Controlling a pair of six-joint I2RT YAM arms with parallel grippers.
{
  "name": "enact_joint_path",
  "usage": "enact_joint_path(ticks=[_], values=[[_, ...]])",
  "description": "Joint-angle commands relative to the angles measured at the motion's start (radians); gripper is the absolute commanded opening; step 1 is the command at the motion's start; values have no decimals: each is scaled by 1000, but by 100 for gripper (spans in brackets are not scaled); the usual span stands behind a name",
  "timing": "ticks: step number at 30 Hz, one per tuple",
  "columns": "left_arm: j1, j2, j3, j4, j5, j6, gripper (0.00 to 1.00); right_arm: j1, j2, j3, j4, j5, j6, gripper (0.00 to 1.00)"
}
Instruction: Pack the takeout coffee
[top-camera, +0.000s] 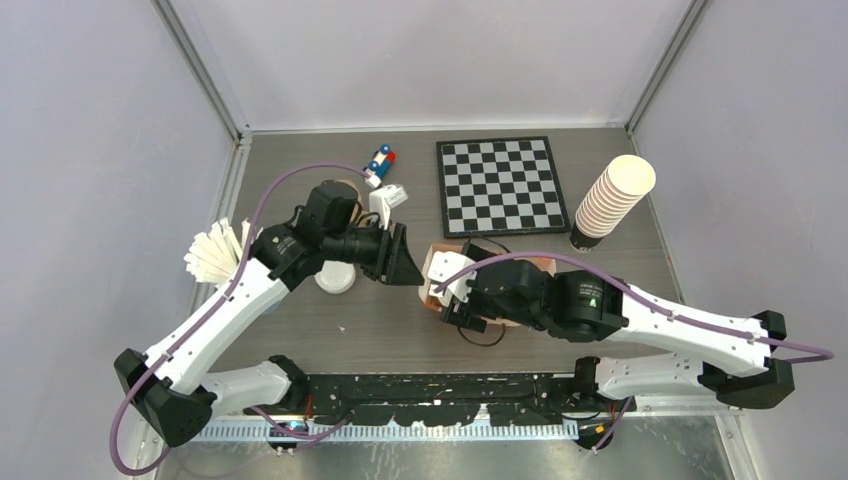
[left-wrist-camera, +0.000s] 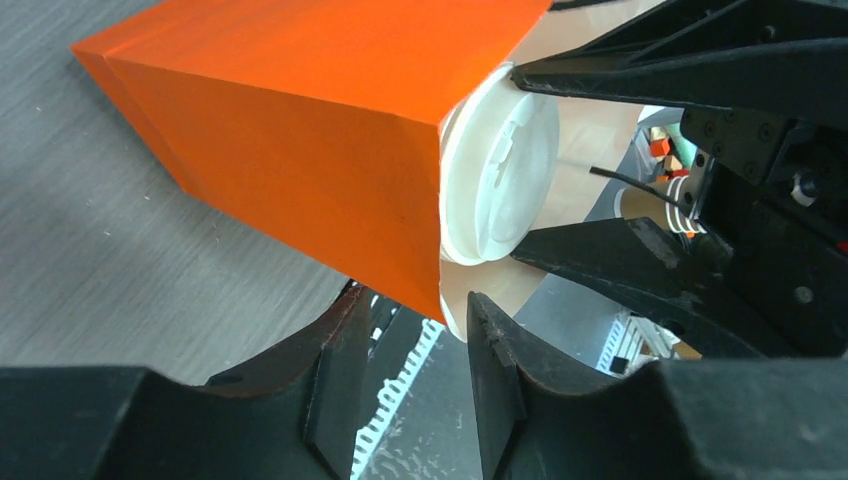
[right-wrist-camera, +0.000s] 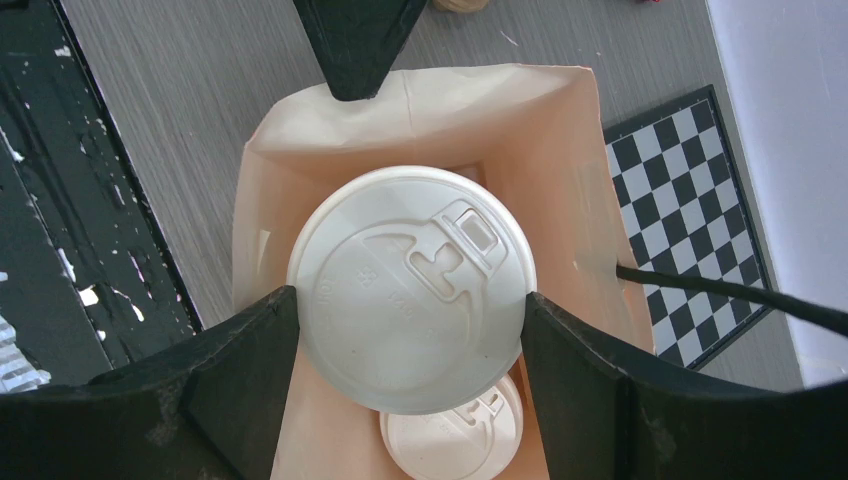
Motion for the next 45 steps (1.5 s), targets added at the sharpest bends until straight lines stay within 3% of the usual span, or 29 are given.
enact_joint_path(ticks=[1,11,16,18,22,29,45], values=[[5,-41,-24,28,16,-66,42,29,7,-15,62,69,-13,75],[5,5,35,-1,55,-42,48,52,7,-54,89,112,-34,75],[5,18,42,-9,39,-42,45,59,9,-83,106,116,-42,75],[5,21,38,-5,24,-38,40,61,7,-92,114,121,-48,75],[5,23,39,5,23,2,19,62,-13,-122,146,138,-88,75],[5,-37,-14,86,75,69,2,62,-43,-175,212,132,-160,76],[5,-119,-140,221,181,140,0,60,-75,-314,367,78,-260,78]])
